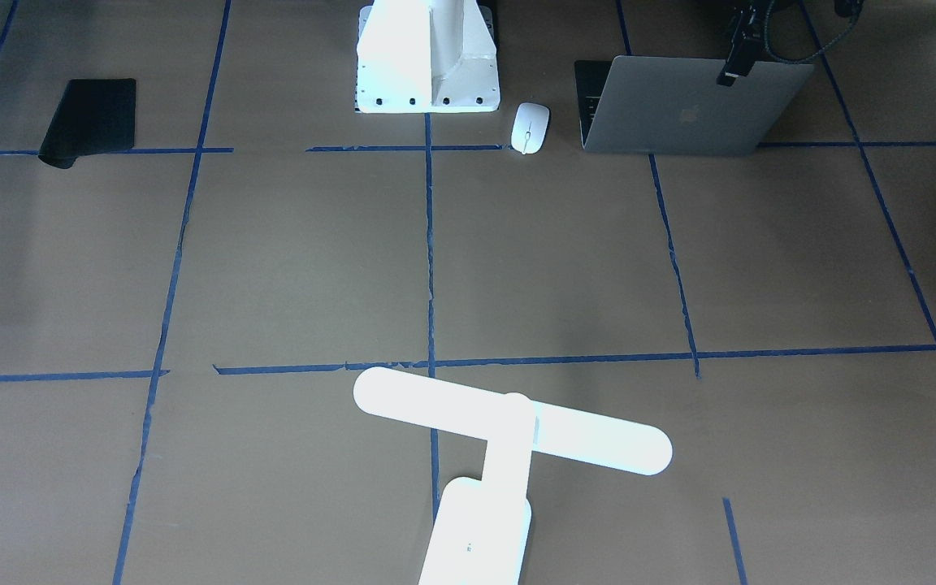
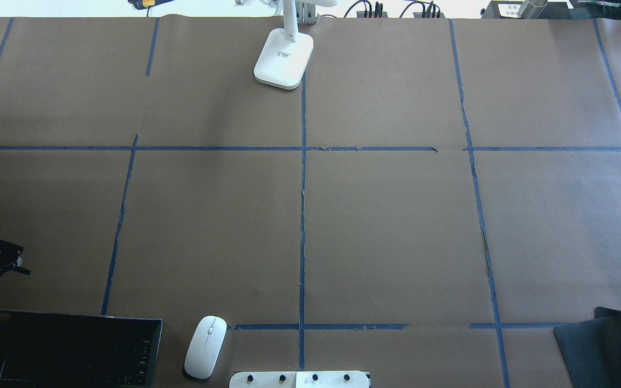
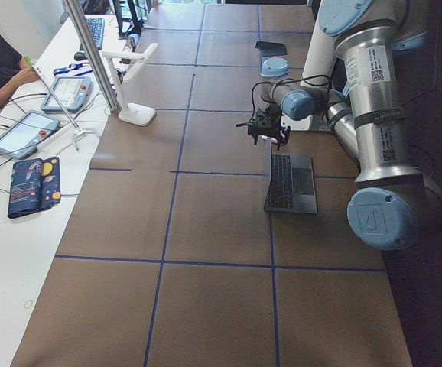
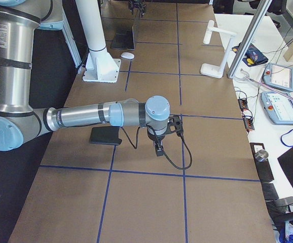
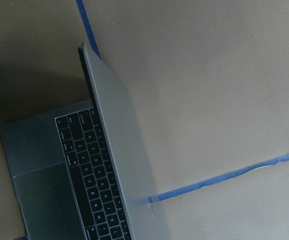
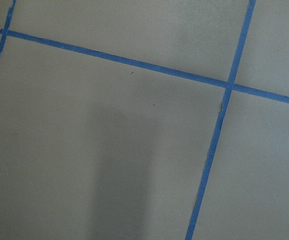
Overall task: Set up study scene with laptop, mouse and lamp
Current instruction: 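Lower the left gripper to the grey laptop and grasp its lid edge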
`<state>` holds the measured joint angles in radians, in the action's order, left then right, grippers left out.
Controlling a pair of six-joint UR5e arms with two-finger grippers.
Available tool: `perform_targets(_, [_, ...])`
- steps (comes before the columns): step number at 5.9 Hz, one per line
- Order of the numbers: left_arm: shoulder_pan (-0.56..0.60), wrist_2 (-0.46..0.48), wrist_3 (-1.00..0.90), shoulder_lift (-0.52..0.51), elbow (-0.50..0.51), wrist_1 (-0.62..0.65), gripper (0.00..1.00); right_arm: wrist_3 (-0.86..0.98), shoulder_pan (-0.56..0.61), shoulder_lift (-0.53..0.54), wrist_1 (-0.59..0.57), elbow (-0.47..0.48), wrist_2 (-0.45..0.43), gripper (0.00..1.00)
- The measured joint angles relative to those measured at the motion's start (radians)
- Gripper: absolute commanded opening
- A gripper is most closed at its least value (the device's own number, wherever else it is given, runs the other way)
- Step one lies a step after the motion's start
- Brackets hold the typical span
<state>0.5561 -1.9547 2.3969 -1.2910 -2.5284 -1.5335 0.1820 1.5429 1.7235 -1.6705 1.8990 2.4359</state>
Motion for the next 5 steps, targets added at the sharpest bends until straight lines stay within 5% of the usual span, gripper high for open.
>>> perform_targets(1, [-0.014, 0.006, 0.016, 0.001, 0.008, -0.007, 0.75, -0.002, -0.001, 0.004, 0.000, 0.005, 0.000, 1.00])
perform_targets(2, [-0.029, 0.009, 0.032, 0.002, 0.017, -0.019, 0.57, -0.002, -0.001, 0.005, 0.000, 0.009, 0.000, 1.00])
perform_targets(3, [-0.040, 0.009, 0.047, 0.002, 0.024, -0.025, 0.15, -0.002, -0.002, 0.006, 0.000, 0.011, 0.000, 1.00])
perform_targets(4, [-0.044, 0.009, 0.052, 0.002, 0.027, -0.027, 0.02, -0.002, -0.002, 0.007, 0.001, 0.011, 0.000, 1.00])
perform_targets(5, [-0.045, 0.010, 0.052, 0.002, 0.028, -0.028, 0.00, -0.002, -0.003, 0.007, 0.001, 0.013, 0.000, 1.00])
